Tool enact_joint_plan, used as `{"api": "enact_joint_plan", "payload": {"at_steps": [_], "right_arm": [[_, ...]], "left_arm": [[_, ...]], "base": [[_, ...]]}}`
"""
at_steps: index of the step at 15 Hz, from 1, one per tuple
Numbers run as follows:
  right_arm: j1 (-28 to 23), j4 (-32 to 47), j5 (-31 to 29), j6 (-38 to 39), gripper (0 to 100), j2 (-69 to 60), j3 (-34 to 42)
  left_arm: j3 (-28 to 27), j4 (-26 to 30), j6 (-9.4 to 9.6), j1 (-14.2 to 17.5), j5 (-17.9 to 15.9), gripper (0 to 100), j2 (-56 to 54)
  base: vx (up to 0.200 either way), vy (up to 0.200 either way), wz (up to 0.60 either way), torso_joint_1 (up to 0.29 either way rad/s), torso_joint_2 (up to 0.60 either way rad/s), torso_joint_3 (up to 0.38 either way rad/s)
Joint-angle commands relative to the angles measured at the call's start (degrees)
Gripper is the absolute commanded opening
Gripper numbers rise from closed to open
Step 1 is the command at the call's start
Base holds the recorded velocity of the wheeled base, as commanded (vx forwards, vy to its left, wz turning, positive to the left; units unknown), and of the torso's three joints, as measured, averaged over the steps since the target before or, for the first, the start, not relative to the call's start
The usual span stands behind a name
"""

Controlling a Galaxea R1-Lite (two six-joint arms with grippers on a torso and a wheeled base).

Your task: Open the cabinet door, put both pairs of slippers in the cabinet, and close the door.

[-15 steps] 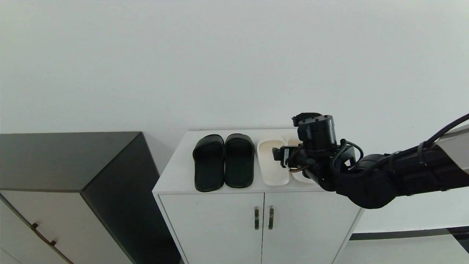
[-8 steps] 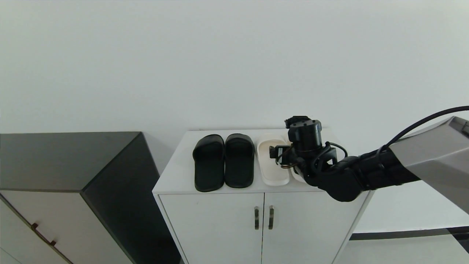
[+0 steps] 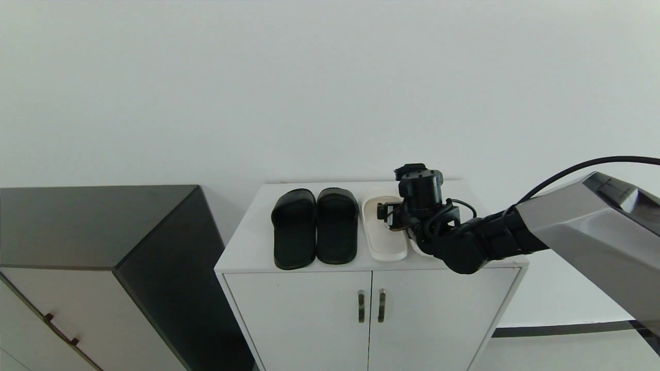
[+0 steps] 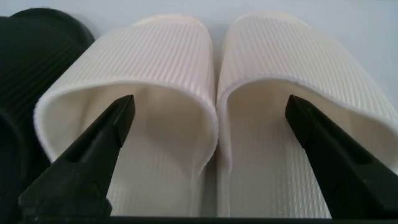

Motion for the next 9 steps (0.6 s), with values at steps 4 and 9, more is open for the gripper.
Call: {"api": "enact_joint_plan", "payload": {"at_steps": [4,9], "right_arm": [[-0.42,-0.09,0.01,-0.67,0,1.08,-1.77],[-0.42,0.00,0.01,-1.19,0,-2.08,-0.72]], "left_arm": [[0.00,0.01,0.11,0.01,-0.08,0,0.00],[0.00,0.01,-0.07,0.01,-0.17,0,0.00]], "base": [[0.000,0.000,0.00,0.000,0.00,0.000],[0.000,0.000,0.00,0.000,0.00,0.000]]}}
